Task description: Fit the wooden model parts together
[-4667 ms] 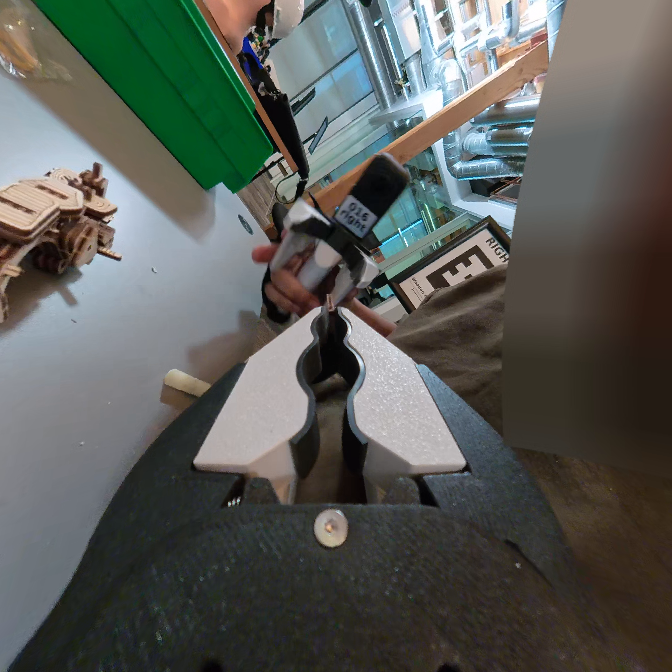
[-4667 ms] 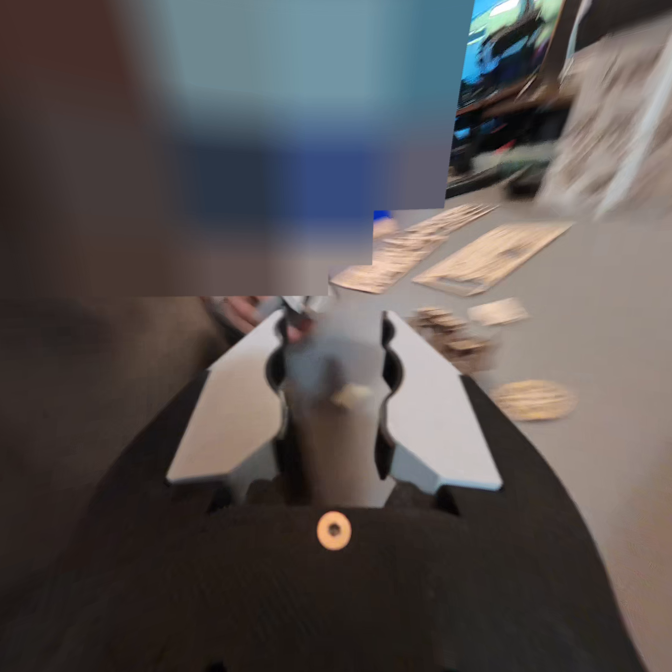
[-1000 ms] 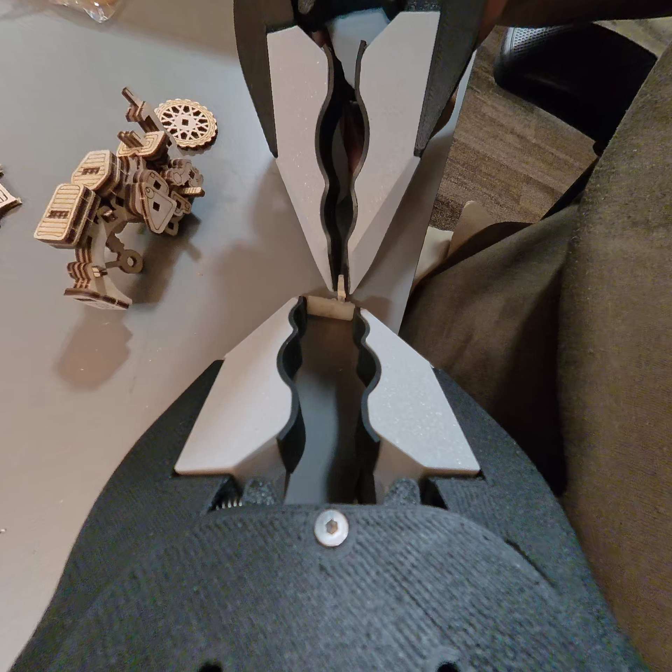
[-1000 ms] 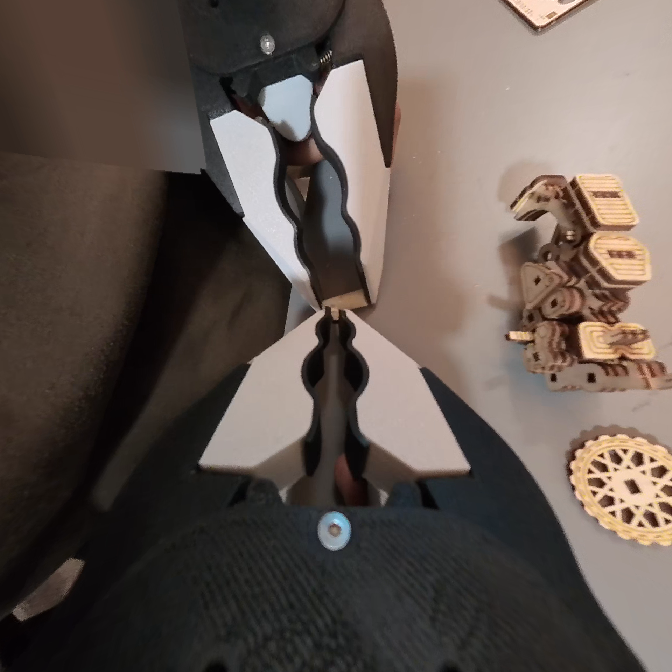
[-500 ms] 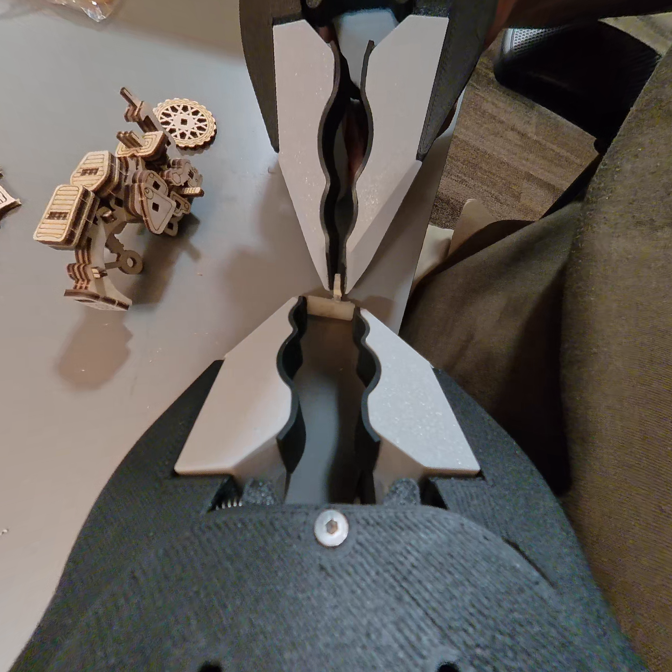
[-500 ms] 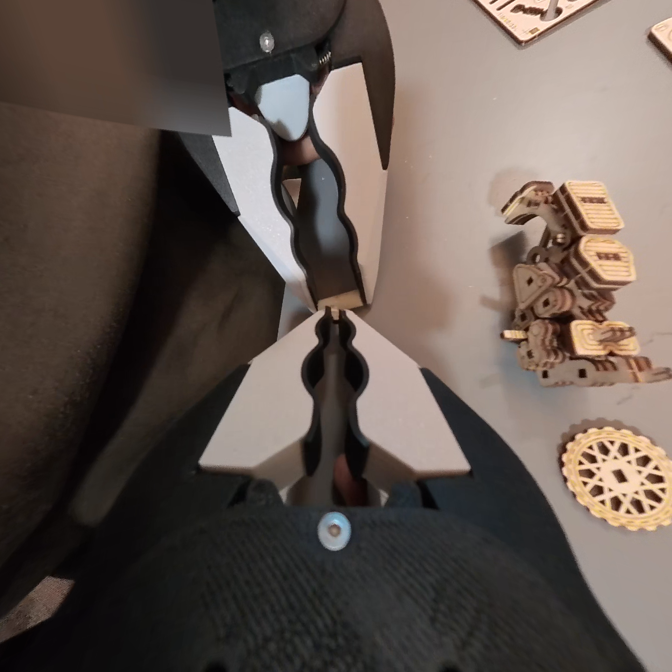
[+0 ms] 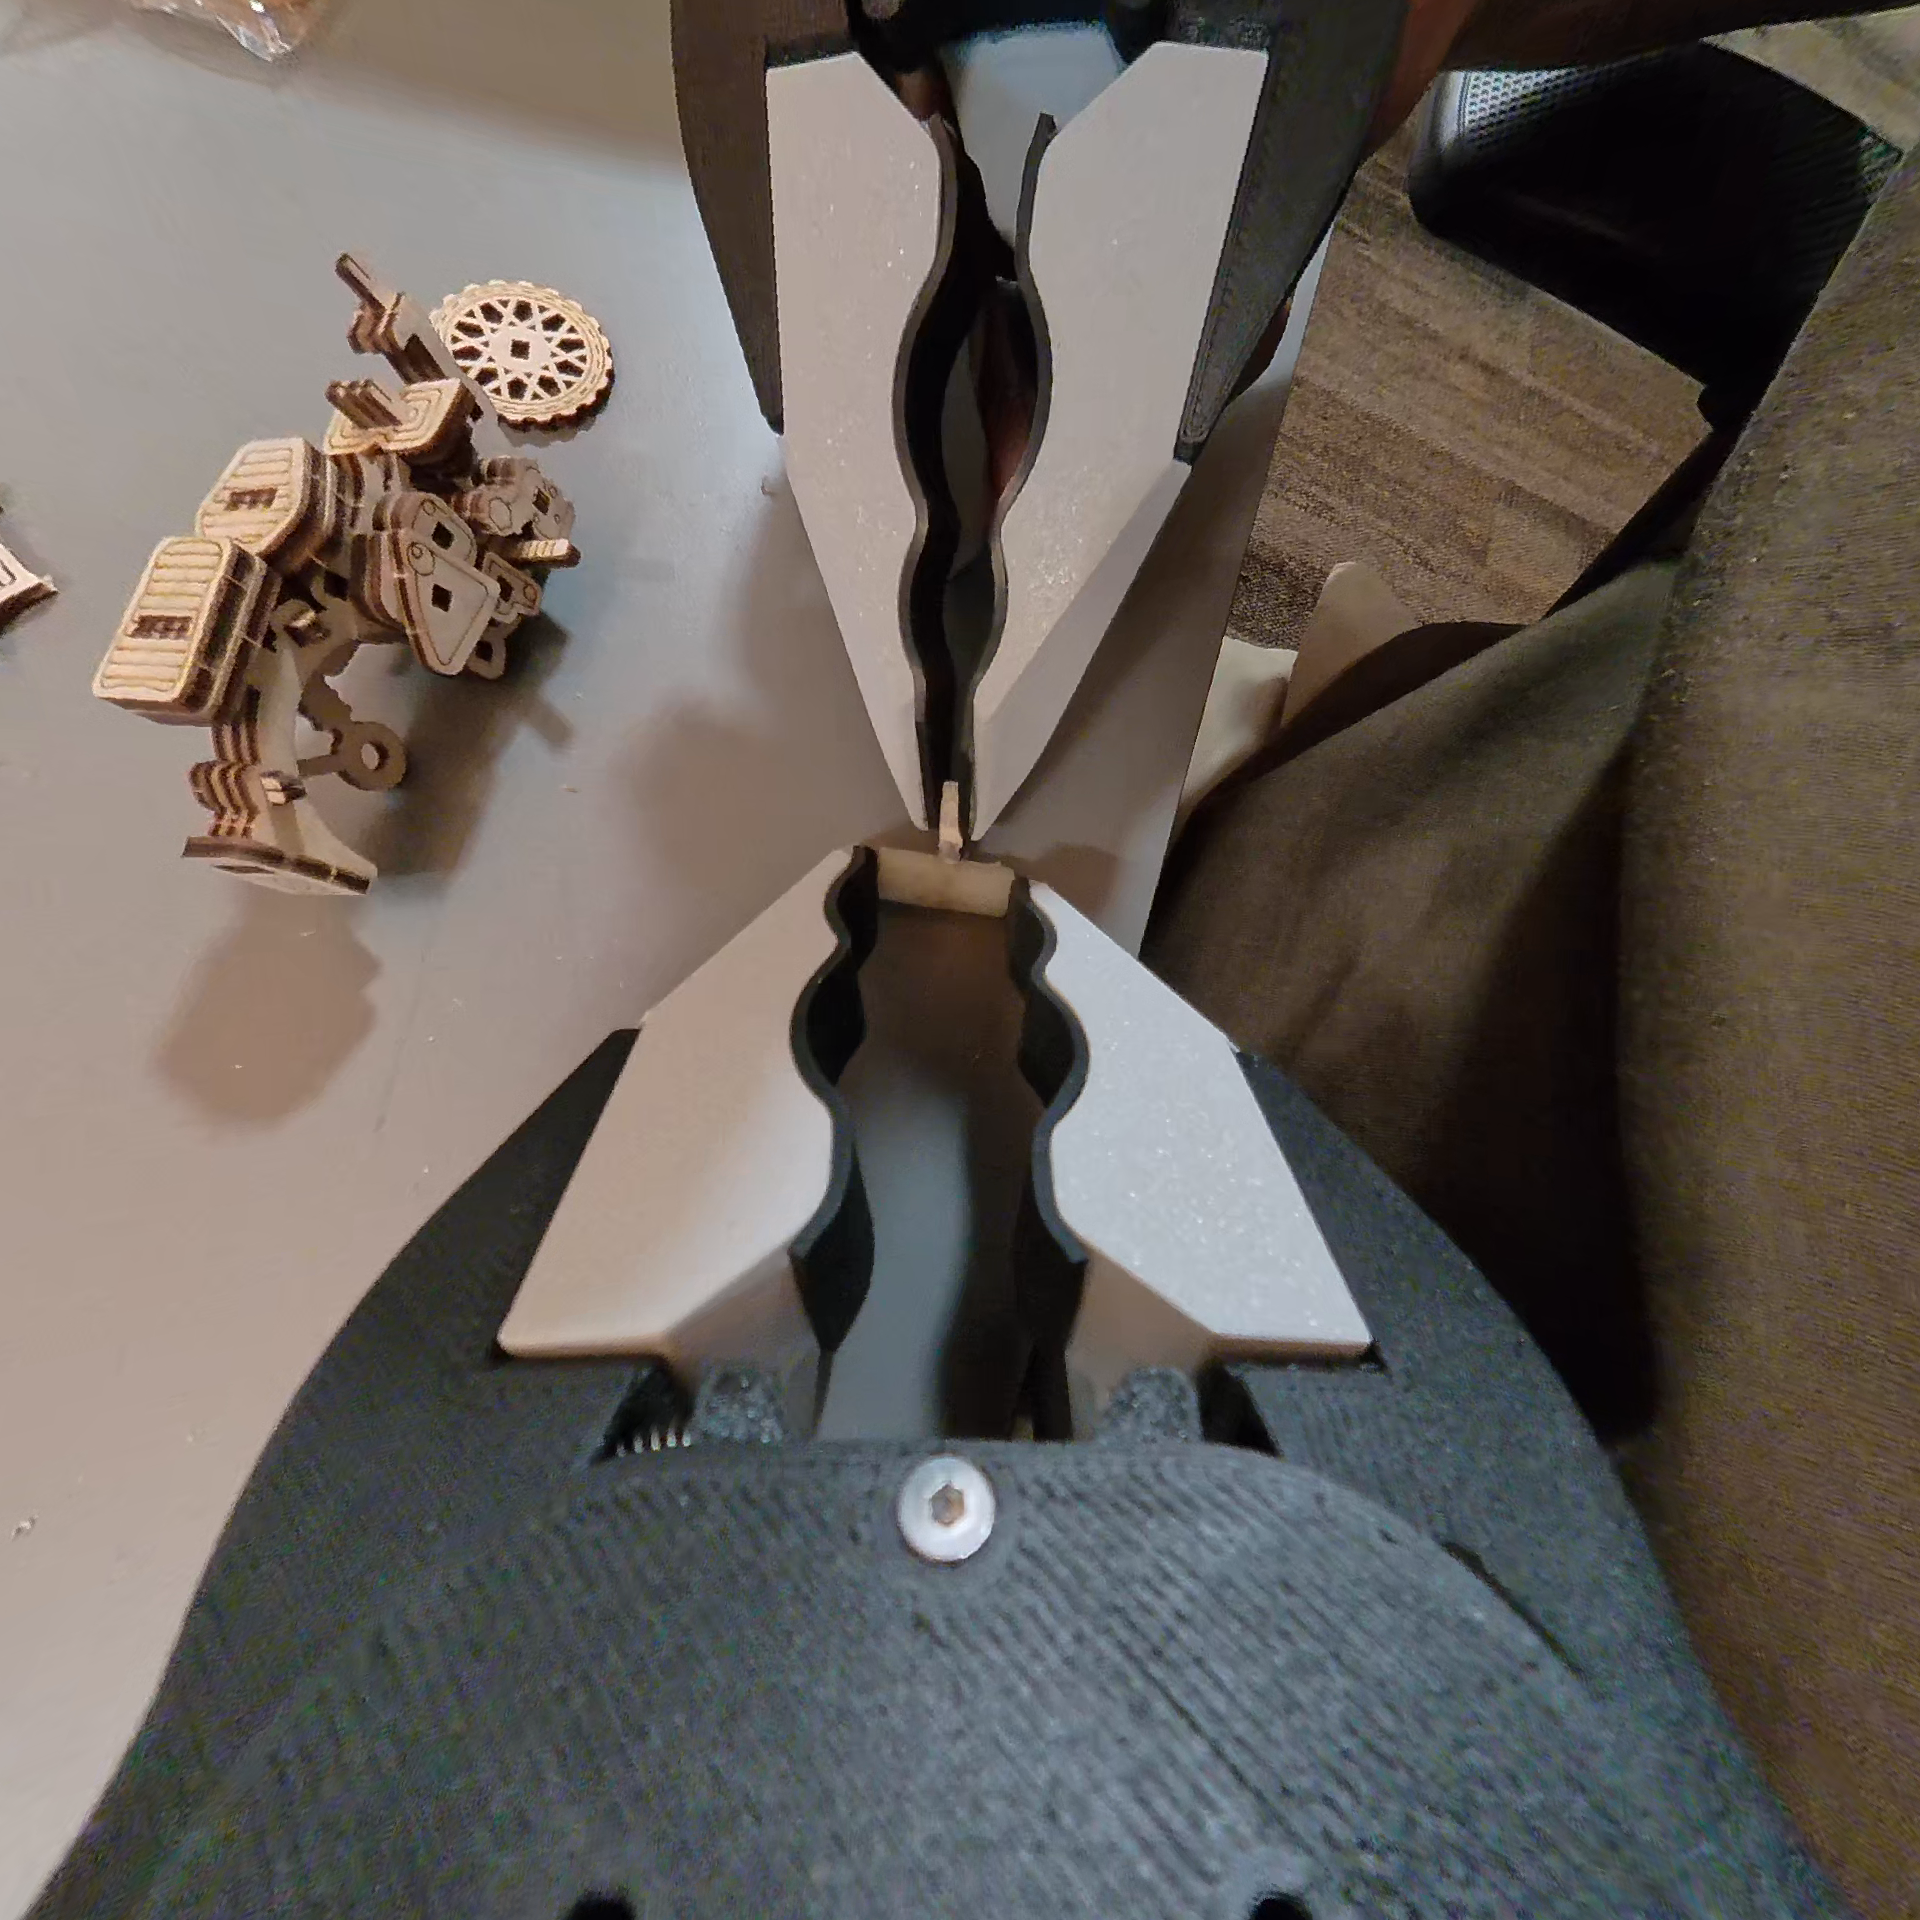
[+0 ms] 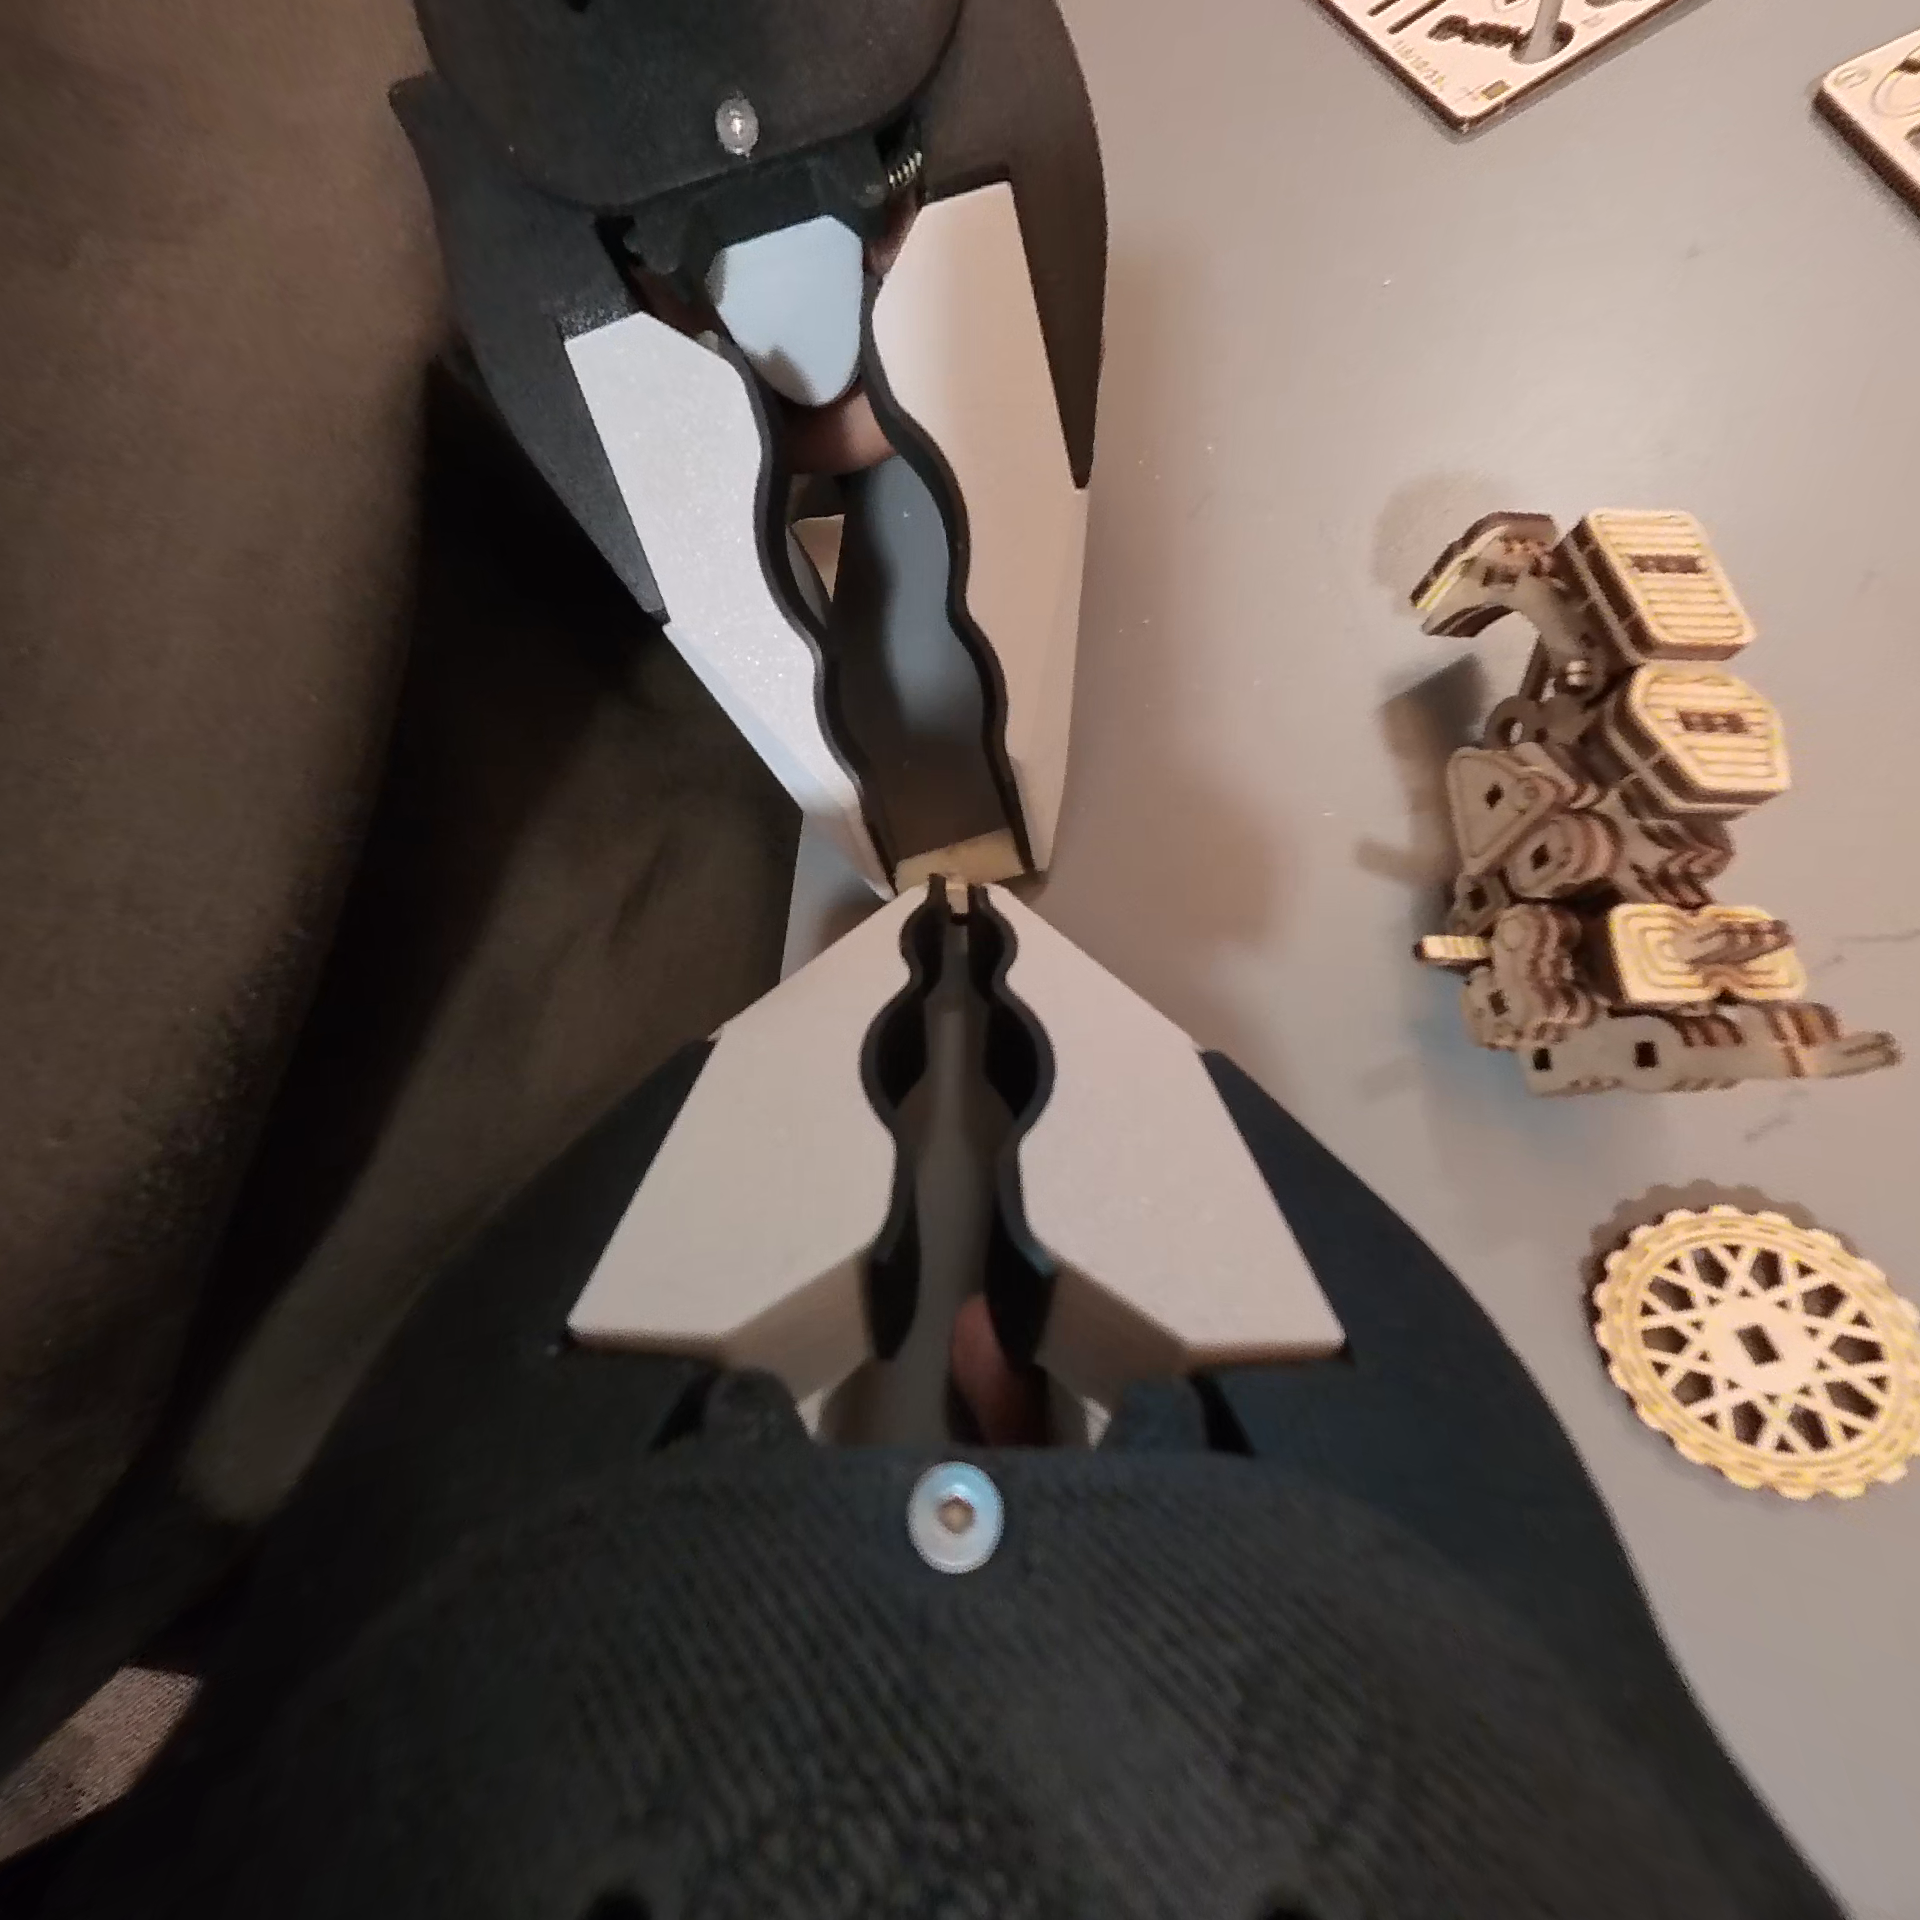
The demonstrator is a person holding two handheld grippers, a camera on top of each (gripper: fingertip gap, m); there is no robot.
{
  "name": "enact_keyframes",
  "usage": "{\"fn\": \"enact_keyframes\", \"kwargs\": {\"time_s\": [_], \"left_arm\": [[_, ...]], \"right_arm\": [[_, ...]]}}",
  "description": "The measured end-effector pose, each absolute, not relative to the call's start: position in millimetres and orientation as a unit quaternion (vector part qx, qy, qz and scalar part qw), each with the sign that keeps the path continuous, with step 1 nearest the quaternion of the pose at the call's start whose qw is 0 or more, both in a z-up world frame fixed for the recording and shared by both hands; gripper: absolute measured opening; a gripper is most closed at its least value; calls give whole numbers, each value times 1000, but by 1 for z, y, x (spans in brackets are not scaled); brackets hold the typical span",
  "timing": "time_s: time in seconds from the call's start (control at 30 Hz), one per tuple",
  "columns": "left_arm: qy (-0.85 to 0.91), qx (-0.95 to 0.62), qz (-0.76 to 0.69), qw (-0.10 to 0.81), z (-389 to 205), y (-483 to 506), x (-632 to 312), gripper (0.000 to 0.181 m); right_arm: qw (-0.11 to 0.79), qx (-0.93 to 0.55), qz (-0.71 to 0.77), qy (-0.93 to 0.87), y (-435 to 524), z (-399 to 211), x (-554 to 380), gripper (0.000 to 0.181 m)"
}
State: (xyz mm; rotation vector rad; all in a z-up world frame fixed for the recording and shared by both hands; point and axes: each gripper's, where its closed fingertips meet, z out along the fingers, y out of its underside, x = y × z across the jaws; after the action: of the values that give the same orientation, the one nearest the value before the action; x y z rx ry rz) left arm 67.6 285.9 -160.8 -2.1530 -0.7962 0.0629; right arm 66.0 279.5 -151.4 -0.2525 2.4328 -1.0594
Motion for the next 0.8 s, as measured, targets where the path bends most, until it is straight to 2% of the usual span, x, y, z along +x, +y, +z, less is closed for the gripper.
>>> {"fn": "enact_keyframes", "kwargs": {"time_s": [0.8], "left_arm": [[-317, -855, 19, 411, -161, 286, 67, 27]], "right_arm": [[204, -97, -393, 891, 278, -153, 64, 3]]}}
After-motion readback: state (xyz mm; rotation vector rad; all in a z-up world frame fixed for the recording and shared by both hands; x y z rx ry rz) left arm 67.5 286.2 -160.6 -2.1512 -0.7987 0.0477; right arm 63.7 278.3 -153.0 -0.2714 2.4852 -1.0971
